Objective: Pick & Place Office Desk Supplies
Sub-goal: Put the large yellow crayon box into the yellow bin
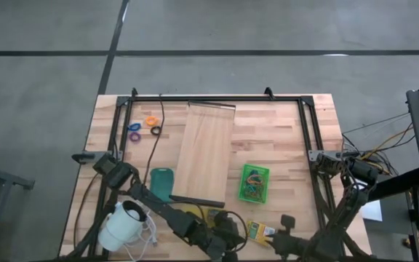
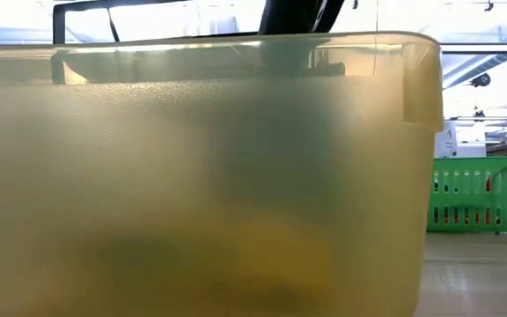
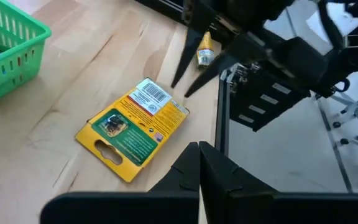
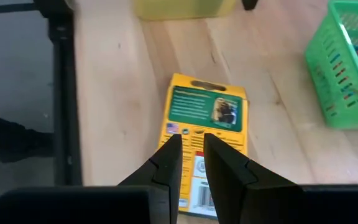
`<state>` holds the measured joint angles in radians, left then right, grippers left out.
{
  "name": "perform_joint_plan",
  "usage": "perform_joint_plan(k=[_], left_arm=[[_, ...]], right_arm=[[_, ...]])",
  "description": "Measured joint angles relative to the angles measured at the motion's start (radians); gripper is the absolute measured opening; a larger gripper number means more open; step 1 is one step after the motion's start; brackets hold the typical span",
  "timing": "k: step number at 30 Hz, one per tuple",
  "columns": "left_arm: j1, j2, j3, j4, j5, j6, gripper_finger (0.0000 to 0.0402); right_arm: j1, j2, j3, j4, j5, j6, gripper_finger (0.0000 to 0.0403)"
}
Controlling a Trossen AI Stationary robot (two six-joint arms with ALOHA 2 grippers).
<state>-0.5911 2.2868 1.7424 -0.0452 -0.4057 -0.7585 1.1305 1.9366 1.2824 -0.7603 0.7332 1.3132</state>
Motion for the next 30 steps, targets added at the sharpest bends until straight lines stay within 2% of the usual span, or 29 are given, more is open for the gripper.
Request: perform_joint_plan(k=[5,8,15,21,30], left_arm=[[-0.009,-0.003,0.0,0.023,0.009,0.075,0.0001],[-0.016,-0.014,0.0,0.094,0.025,0.082,0.0001],[-0.015,-0.018,0.0,0.24,0.152,0.087,0.0001],[-0.009,-0.005,0.0,0.264,0.156,0.161,0.0001],[-0.01,0.063,0.0,0.392,0.144,0.438,0.0001]], right_arm=[[0.001,0.0,-0.033,0.0,-0.004,0.023,0.0063],[0.002,-0.001,-0.05,0.0,-0.02,0.046,0.0063],[0.002,-0.002,-0.062,0.002,-0.06,0.072,0.0063],[0.002,-0.002,-0.062,0.004,-0.06,0.073,0.0063],[0.001,-0.002,-0.062,0.006,-0.06,0.071,0.0063]])
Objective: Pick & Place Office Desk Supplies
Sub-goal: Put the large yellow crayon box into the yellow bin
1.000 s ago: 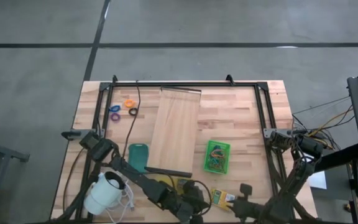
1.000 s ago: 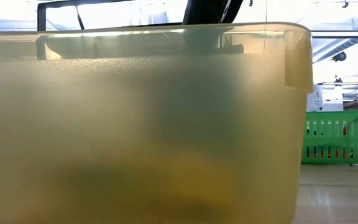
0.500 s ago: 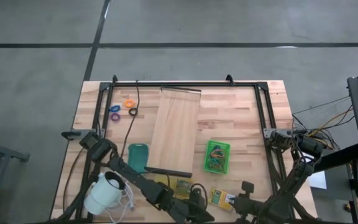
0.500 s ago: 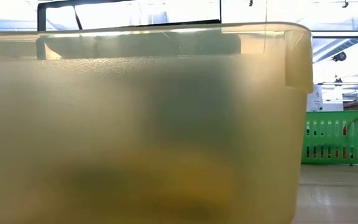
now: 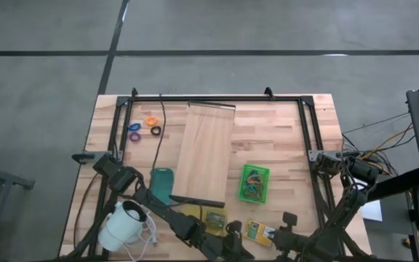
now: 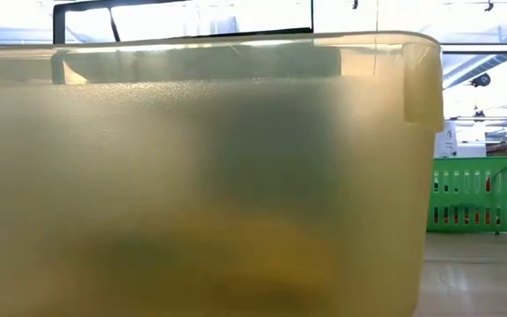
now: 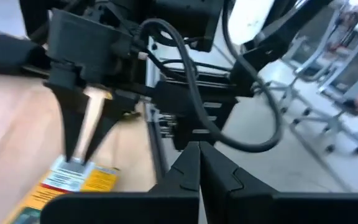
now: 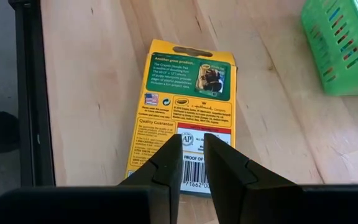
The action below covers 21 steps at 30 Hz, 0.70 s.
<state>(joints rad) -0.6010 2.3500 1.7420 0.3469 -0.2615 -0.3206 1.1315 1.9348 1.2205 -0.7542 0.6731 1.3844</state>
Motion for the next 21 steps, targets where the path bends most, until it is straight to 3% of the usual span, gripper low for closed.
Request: perform_joint_plan(k=[4,14,21], left_arm=[[-0.003,0.016,0.0,0.052,-0.053,0.029,0.0001],[-0.008,0.088,0.0,0.193,-0.015,0.03,0.0001],[-0.006,0.103,0.038,0.04,-0.007,-0.018,0.0001]], right_arm=[[0.0,0.0,0.0,0.0,0.0,-0.007,0.0063],[0.0,0.0,0.0,-0.002,0.0,-0.029,0.0063],[0.001,0.0,-0.011,-0.001,0.0,-0.025,0.0063]])
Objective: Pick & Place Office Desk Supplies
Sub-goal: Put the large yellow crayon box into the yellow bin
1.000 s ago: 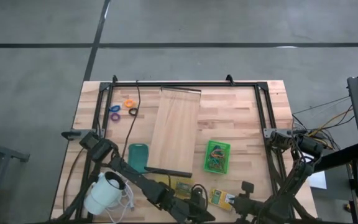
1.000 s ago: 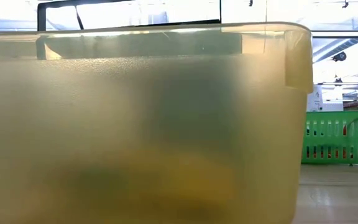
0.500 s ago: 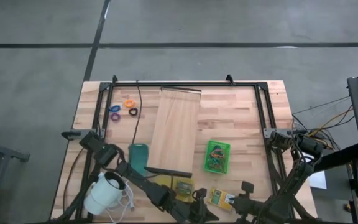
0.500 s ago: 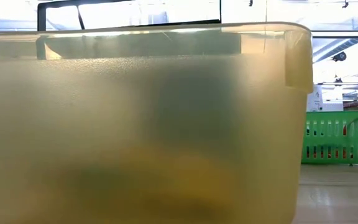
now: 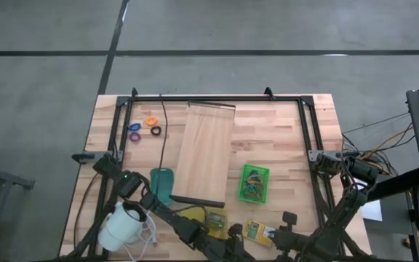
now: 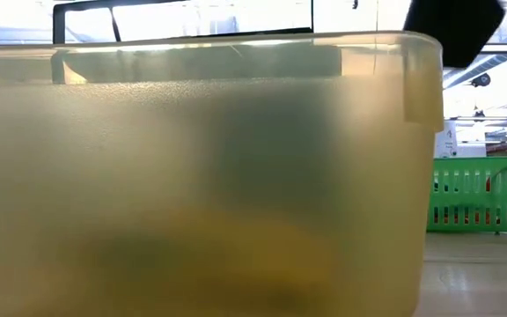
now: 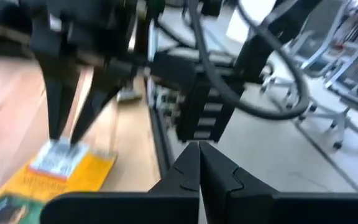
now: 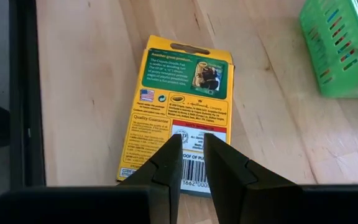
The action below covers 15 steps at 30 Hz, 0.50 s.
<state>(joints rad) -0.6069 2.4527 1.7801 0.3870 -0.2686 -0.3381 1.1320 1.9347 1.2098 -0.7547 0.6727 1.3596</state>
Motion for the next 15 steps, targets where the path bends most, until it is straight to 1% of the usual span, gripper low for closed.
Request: perform_joint_plan(k=[2,4,7,10,15], left_arm=[[0.001,0.0,0.011,-0.057,-0.015,-0.032,0.0001],[0.004,0.0,0.028,-0.097,-0.055,-0.05,0.0001],[0.014,0.0,0.055,-0.124,-0.122,-0.066,0.0001],[0.034,0.0,0.082,-0.176,-0.131,-0.141,0.0001],[0.066,0.0,0.107,-0.321,-0.132,-0.266,0.0001]], right_arm=[[0.0,0.0,-0.008,-0.001,-0.002,0.009,0.0063],[0.0,0.0,-0.016,0.002,-0.01,0.023,0.0063],[0.0,0.0,-0.031,0.001,-0.065,0.044,0.0063],[0.0,0.0,-0.049,0.001,-0.123,0.084,0.0063],[0.0,-0.003,-0.07,0.002,-0.114,0.104,0.0063]])
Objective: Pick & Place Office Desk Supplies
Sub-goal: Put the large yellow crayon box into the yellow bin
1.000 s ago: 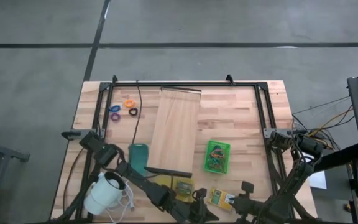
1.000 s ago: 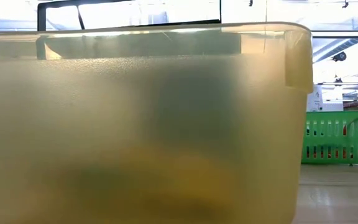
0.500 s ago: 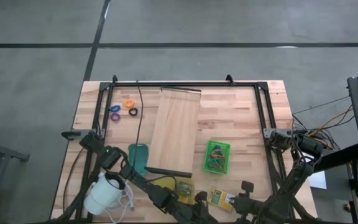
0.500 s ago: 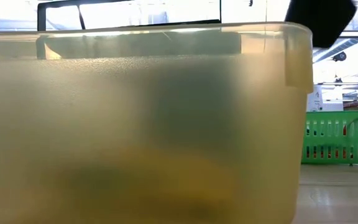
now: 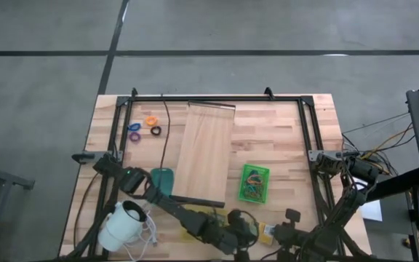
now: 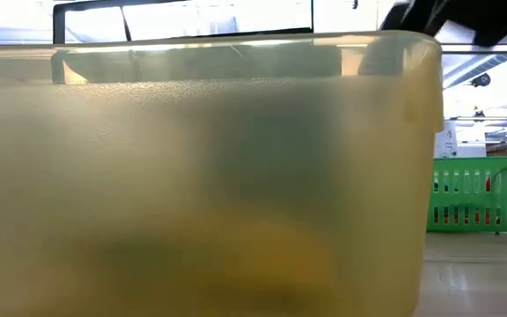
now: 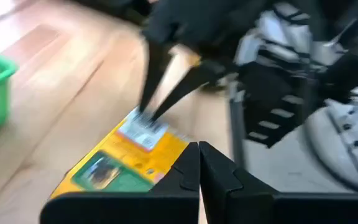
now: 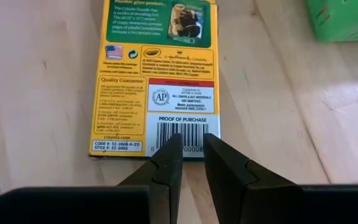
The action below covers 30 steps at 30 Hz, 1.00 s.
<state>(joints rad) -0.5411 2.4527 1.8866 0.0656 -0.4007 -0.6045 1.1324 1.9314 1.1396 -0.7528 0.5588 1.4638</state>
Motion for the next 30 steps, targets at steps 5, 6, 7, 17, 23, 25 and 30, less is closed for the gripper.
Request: perform_joint_plan(k=[5,6,7,17,23,25,30], left_arm=[[0.005,0.0,-0.007,-0.011,0.0,-0.038,0.0001],[0.005,0.0,-0.006,-0.011,0.001,-0.045,0.0001],[0.005,0.0,-0.006,-0.009,0.0,-0.052,0.0001],[0.009,0.0,-0.006,0.005,0.034,-0.059,0.0003],[0.009,0.0,-0.007,0.012,0.046,-0.059,0.0012],[0.012,0.0,-0.007,0.012,0.061,-0.061,0.0013],[0.015,0.0,-0.008,0.012,0.077,-0.085,0.0014]], right_arm=[[0.0,-0.001,-0.003,0.001,0.001,0.003,0.0063],[0.0,-0.001,-0.003,0.002,0.001,0.003,0.0063],[0.0,-0.001,-0.004,0.003,0.001,0.003,0.0063],[0.0,-0.001,-0.017,0.03,-0.006,0.004,0.0063],[0.002,-0.001,-0.025,0.037,-0.032,0.027,0.0063],[0.003,-0.001,-0.025,0.038,-0.035,0.027,0.0063],[0.008,0.001,-0.015,0.031,-0.051,0.026,0.0063]])
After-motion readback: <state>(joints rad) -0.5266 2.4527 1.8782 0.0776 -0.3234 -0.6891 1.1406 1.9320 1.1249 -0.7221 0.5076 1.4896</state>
